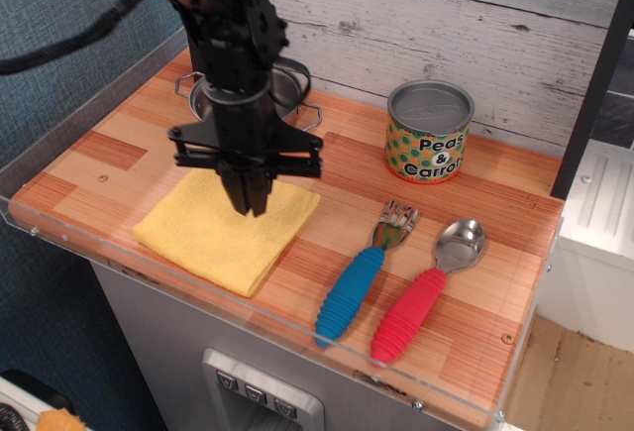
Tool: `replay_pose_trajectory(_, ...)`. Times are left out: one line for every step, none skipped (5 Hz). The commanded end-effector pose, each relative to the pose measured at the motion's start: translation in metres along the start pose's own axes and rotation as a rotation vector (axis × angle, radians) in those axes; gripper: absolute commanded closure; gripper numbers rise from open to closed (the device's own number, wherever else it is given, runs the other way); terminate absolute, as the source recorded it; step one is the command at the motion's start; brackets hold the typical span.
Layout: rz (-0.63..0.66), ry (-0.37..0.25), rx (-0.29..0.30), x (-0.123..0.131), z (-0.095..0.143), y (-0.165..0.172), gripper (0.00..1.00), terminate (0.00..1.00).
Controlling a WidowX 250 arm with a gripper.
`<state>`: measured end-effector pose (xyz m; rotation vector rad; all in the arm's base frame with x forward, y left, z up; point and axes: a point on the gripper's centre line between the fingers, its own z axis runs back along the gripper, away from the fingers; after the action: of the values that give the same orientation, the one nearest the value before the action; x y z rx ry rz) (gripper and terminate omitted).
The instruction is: Move the yellow cloth near to the blue spatula.
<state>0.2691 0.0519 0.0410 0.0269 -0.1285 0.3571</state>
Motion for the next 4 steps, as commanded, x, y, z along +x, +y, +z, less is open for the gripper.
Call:
replay_pose_trajectory(0.035,-0.045,0.004,0.013,0.025,0.018,0.0,0.0)
replay_pose_trajectory(0.036,-0.065,0.007,0.015,0.036,0.024,0.0,0.0)
replay_pose_trajectory(0.014,-0.067,-0.003,0.022,0.047,0.019,0.0,0.0)
replay_pose_trajectory(-0.005,-0.078,-0.018,0.031,0.055,0.011,0.0,0.0)
